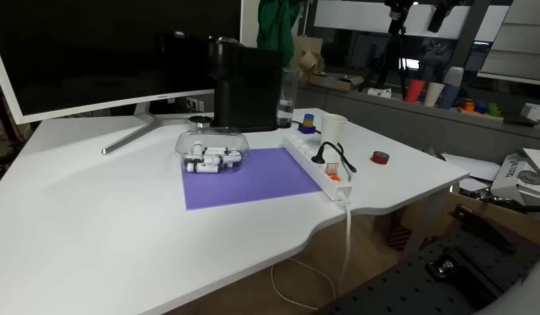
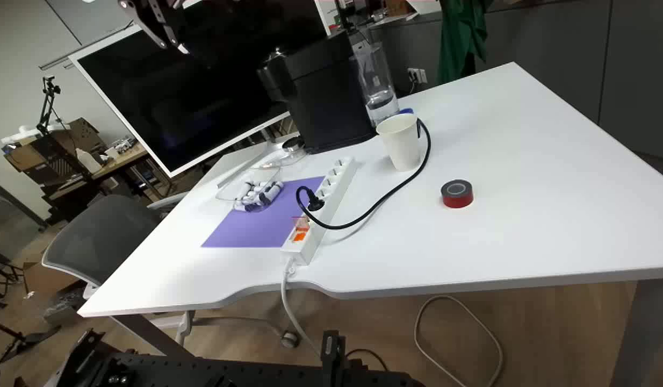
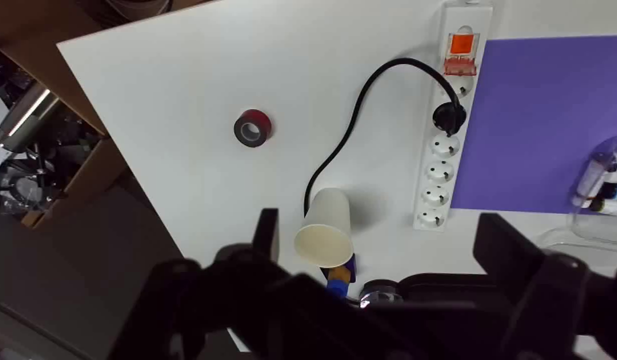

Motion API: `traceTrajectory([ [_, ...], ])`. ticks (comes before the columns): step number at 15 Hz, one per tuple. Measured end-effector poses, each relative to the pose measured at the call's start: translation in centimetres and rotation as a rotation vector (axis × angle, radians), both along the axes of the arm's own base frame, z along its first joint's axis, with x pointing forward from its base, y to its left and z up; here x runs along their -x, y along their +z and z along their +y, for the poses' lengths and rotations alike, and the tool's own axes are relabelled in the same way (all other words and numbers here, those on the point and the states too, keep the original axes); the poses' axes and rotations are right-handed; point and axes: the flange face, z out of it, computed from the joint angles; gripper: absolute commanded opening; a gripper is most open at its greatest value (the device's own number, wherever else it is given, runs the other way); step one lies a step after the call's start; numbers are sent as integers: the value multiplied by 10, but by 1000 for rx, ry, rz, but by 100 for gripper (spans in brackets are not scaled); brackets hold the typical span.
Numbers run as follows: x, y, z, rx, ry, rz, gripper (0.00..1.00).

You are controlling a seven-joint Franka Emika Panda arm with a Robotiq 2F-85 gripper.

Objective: Turn on the extension cable then turn it off

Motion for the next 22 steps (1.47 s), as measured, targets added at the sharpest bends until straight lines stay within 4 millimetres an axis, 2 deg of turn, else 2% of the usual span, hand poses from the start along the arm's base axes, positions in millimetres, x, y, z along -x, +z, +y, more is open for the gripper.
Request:
traceTrajectory([
  [10,0,0,0,-1,0,1,100],
  [12,1,-9,3,-8,3,17,100],
  [14,1,-34,9,-25,14,71,100],
  [17,3,-94,30,-62,53,189,100],
  [18,1,-112,37,-73,69,220,81],
  [22,-18,-168,58,-101,115,263,53],
])
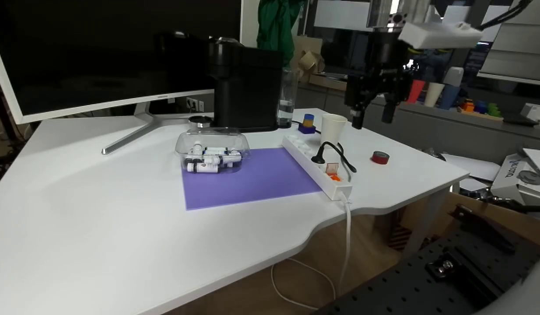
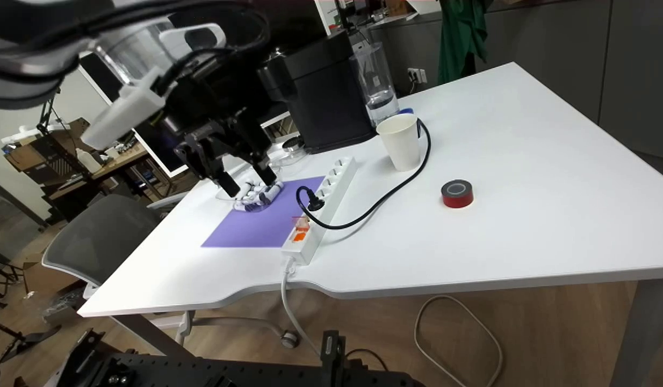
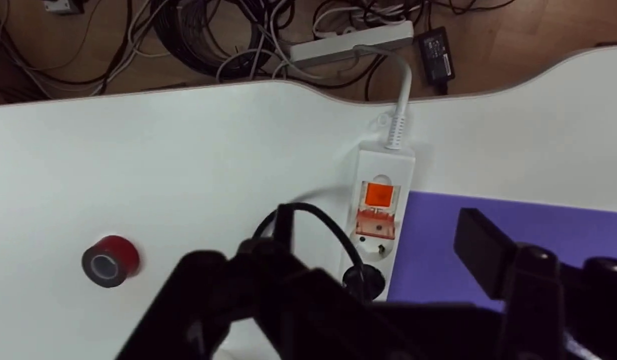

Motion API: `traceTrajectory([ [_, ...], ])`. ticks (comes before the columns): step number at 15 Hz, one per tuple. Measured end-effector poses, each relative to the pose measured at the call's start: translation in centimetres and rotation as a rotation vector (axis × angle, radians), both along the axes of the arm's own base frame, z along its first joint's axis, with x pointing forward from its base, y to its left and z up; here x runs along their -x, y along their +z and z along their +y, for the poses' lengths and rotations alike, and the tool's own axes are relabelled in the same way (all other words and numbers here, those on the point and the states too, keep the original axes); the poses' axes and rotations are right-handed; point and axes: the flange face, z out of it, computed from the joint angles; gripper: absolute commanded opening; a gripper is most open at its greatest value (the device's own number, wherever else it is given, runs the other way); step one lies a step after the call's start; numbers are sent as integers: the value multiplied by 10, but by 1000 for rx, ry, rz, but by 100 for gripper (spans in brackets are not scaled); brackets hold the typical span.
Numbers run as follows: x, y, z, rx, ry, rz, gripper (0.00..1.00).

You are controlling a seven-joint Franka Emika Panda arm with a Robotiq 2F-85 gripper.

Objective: Turn on the extension cable then turn it off

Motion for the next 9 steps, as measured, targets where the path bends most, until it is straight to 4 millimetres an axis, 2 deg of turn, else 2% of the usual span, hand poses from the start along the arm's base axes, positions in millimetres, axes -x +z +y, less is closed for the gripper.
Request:
traceTrajectory([
  [3,-10,-37,10,-17,13,-17,32],
  [7,-11,-83,18,-41,10,-1,5],
  [9,-10,-103,21,-54,-7,0,0],
])
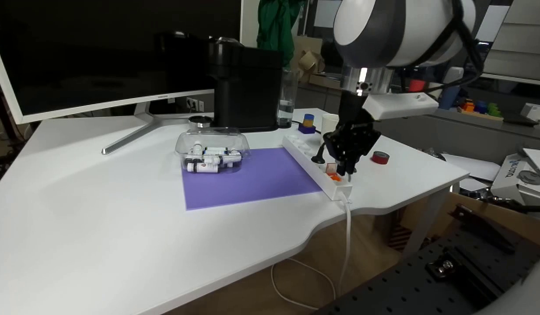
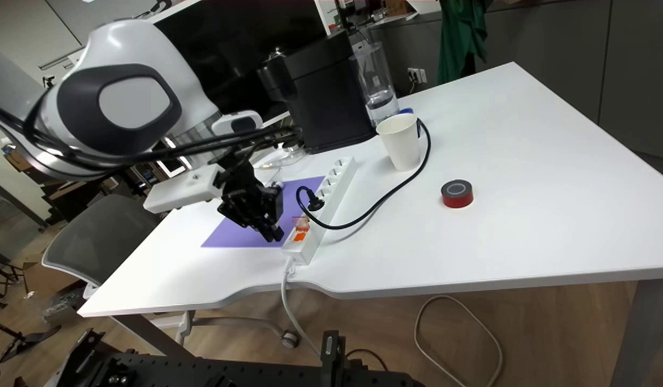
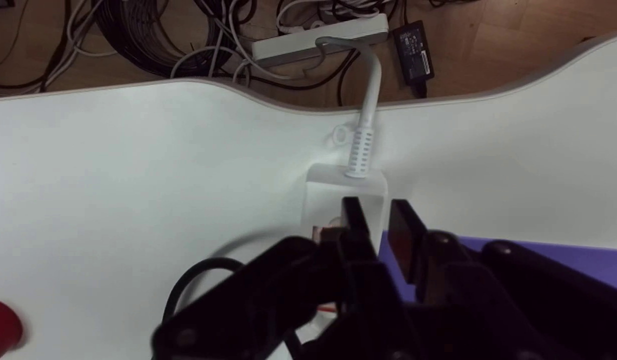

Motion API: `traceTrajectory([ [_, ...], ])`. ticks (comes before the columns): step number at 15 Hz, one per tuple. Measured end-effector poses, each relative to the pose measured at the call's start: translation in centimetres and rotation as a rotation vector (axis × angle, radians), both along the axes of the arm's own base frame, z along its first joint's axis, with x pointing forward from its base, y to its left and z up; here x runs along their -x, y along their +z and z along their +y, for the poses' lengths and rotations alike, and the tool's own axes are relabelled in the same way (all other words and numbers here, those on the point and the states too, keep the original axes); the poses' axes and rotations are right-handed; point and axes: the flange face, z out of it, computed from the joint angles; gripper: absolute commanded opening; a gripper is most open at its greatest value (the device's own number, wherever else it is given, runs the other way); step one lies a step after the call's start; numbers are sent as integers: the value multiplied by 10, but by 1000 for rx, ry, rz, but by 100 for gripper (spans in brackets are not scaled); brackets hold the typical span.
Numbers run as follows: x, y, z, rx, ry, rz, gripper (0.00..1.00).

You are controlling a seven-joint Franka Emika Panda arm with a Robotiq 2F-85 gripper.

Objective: Turn on the extension cable then turn it off

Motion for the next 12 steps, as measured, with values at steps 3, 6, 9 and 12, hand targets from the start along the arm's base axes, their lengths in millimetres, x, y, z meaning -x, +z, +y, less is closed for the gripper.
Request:
traceTrajectory([
  [3,-1,-22,2,-18,-41,4,0],
  [6,-7,-31,3,-36,-75,6,1],
  [9,-8,-30,2,-38,-79,2,0],
  [12,-9,-28,1,-40,-75,5,0],
])
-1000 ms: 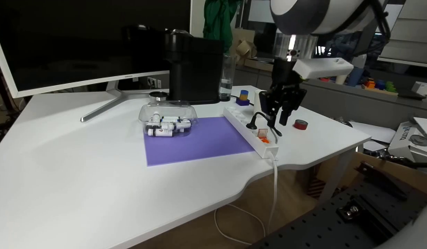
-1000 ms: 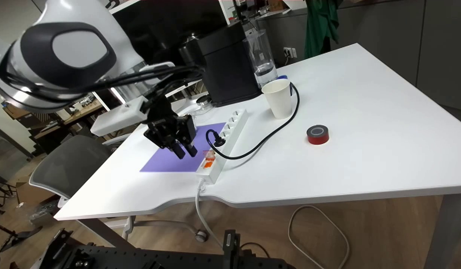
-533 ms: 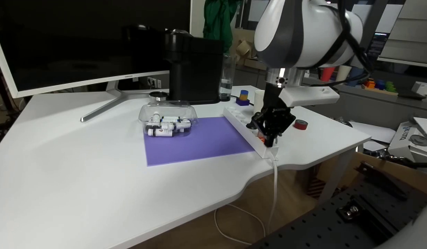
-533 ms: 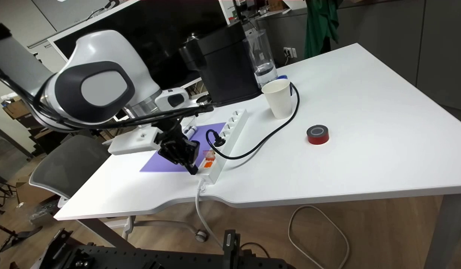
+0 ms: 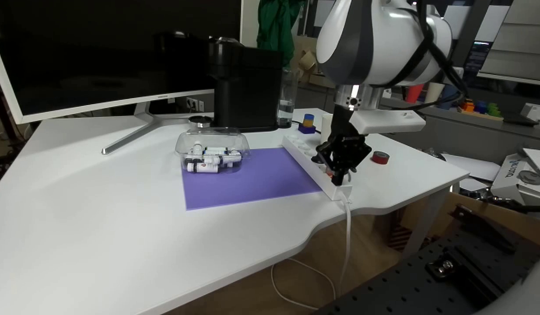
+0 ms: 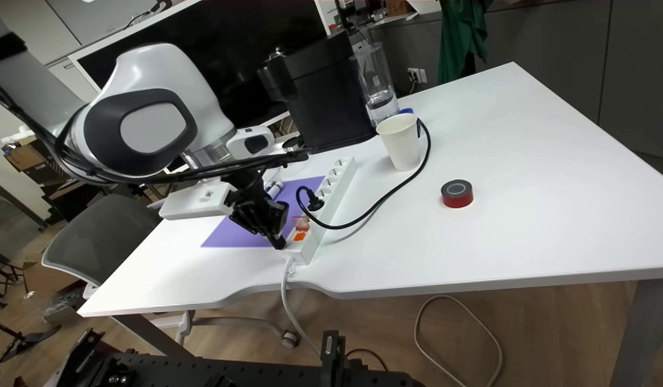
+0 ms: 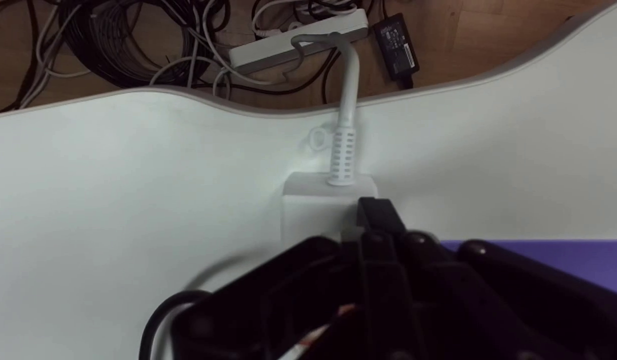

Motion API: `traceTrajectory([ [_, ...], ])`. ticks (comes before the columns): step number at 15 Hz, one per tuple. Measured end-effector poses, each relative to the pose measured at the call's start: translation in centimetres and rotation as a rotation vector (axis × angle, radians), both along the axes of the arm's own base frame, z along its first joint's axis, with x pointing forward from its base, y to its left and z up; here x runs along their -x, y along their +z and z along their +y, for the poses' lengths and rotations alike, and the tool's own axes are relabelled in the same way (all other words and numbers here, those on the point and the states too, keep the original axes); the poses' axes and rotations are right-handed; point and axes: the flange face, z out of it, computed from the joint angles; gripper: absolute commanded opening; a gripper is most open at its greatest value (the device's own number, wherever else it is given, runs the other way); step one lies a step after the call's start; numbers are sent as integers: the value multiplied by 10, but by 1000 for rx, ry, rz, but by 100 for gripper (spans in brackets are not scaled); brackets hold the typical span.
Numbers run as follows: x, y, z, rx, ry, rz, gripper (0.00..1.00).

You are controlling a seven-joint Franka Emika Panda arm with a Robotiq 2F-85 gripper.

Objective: Turn on the extension cable then turn it off

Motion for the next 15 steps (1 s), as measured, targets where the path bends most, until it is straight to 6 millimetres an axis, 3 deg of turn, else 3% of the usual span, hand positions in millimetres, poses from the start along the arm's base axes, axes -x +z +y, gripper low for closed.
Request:
traceTrajectory([
  [8,-10,10,-36,37,-18,1,0],
  [15,-23,4,-21,29,22,14,0],
])
